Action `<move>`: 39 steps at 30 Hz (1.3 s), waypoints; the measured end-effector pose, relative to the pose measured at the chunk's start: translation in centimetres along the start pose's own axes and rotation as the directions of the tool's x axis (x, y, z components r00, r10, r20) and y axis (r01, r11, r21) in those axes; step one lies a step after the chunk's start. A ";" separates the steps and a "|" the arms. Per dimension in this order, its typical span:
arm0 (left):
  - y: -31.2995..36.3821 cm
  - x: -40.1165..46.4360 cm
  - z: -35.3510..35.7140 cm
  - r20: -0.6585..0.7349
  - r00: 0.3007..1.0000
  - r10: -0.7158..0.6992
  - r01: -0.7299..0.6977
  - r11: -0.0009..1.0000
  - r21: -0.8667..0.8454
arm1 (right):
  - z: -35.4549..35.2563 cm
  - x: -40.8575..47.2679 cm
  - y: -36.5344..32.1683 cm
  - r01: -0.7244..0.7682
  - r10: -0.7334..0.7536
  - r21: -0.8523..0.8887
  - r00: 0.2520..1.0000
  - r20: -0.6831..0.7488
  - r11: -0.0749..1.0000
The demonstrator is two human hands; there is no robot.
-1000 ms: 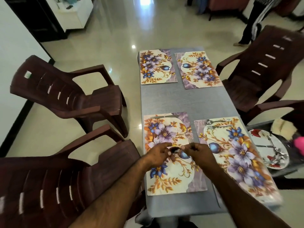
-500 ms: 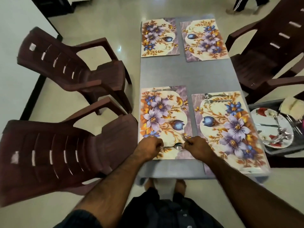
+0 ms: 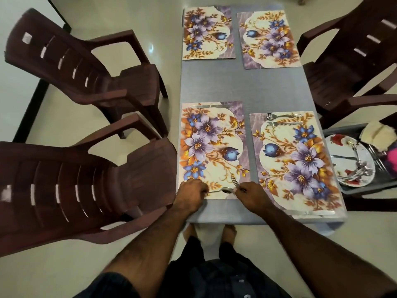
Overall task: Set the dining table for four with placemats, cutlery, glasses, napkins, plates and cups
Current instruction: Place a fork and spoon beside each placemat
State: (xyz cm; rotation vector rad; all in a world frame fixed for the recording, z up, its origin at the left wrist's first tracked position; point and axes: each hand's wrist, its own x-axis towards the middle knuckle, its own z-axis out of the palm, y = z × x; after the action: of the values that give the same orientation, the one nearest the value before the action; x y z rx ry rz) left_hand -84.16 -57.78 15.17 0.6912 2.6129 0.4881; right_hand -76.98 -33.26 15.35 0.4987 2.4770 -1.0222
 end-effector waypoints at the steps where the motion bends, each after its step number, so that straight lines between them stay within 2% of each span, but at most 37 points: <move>1: -0.1 0.1 0.0 0.005 1.000 0.008 -0.008 1.000 -0.004 | 0.0 -0.1 0.1 0.012 -0.012 0.008 1.000 0.003 1.000; 5: -0.4 0.6 -0.2 0.006 0.999 0.054 -0.054 0.998 -0.013 | 0.1 0.0 0.6 -0.008 0.007 -0.072 1.000 -0.010 0.997; 9: -0.7 0.8 -0.2 0.016 0.995 0.099 -0.100 0.991 0.092 | 0.1 0.3 0.2 -0.049 0.049 -0.063 0.999 -0.013 0.997; 17: -1.4 1.0 0.2 0.008 0.995 0.101 -0.101 0.993 0.066 | -1.0 0.2 -1.0 -0.077 0.076 -0.032 0.997 -0.026 0.997; 19: -1.7 0.8 -0.1 -0.029 0.996 0.089 -0.087 0.995 0.049 | -1.5 -0.1 -1.5 -0.085 0.090 0.056 0.991 -0.095 0.995; 20: -1.8 0.7 -0.4 -0.058 0.995 0.082 -0.080 0.996 0.045 | -1.9 0.1 -1.8 -0.103 0.125 0.176 0.985 -0.121 0.979; 22: -2.1 0.7 -1.0 -0.147 0.986 0.077 -0.076 0.997 0.011 | -2.7 1.0 -2.6 -0.175 0.249 0.481 0.964 -0.094 0.859; 25: -1.5 0.9 -2.7 -0.249 0.968 -0.014 -0.040 0.977 -0.212 | -4.4 1.7 -5.1 -0.286 0.332 0.802 0.936 0.118 0.523; 27: -0.1 1.4 -3.8 -0.191 0.971 -0.143 0.031 0.869 -0.494 | -5.0 2.1 -6.8 -0.288 0.295 0.889 0.937 0.186 0.354; 29: 1.6 2.2 -4.8 -0.030 0.976 -0.214 0.123 0.662 -0.740 | -5.1 2.5 -8.3 -0.247 0.228 0.932 0.955 0.188 0.264; 30: 2.2 2.6 -5.0 0.026 0.979 -0.204 0.142 0.580 -0.802 | -5.0 2.7 -8.9 -0.225 0.197 0.943 0.964 0.178 0.245; 31: 2.6 2.9 -5.1 0.052 0.982 -0.181 0.143 0.540 -0.830 | -4.8 2.7 -9.5 -0.204 0.160 0.954 0.972 0.171 0.222; 33: 2.7 3.3 -5.3 0.049 0.988 -0.149 0.121 0.530 -0.839 | -4.3 3.0 -9.9 -0.184 0.114 0.967 0.980 0.166 0.178; 35: 2.1 3.6 -5.5 0.020 0.989 -0.145 0.093 0.516 -0.851 | -4.0 3.1 -9.6 -0.186 0.120 0.963 0.979 0.165 0.197; 36: 1.7 3.6 -5.7 0.010 0.989 -0.151 0.086 0.507 -0.858 | -4.0 3.2 -9.2 -0.192 0.141 0.950 0.977 0.161 0.247; 39: 0.3 3.8 -6.2 0.000 0.990 -0.140 0.072 0.515 -0.854 | -4.1 3.5 -8.0 -0.229 0.248 0.841 0.961 0.117 0.491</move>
State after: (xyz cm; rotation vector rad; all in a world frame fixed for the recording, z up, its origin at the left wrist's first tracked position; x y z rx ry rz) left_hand -89.88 -56.94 19.58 0.1505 2.0157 1.6276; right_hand -84.71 -34.99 20.87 1.1061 1.6435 -2.0820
